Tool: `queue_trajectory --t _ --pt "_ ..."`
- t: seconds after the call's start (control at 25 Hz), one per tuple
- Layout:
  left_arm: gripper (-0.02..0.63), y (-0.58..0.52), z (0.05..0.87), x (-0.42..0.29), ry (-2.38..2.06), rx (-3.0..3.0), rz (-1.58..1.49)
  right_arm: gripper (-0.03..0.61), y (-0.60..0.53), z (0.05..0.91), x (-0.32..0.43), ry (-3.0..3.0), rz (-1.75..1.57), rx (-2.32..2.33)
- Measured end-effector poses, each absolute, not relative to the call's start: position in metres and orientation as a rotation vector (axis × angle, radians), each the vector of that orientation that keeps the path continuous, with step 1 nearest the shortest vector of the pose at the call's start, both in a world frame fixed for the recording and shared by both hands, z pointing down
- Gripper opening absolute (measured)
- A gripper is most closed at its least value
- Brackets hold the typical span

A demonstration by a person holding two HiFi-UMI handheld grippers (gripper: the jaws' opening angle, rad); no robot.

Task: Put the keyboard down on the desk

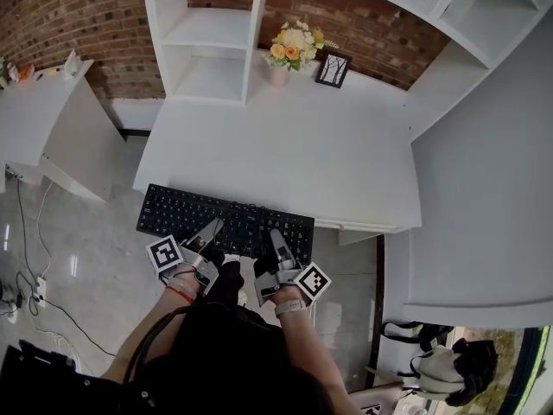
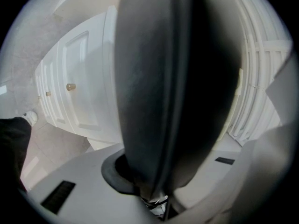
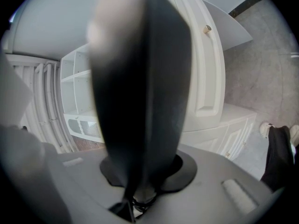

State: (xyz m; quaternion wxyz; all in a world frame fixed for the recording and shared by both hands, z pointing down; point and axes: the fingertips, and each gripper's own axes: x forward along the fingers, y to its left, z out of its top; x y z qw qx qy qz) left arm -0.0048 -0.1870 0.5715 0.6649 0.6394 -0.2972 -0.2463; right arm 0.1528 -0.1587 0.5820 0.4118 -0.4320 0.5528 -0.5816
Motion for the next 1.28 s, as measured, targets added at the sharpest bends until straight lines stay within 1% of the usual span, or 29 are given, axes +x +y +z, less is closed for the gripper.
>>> queue_trajectory --t 1.28 --pt "0.046 -0.346 0.587 0.033 -0.635 1.368 -0.479 0.077 -0.307 0.595 0.188 1.277 -1.502 -1.164"
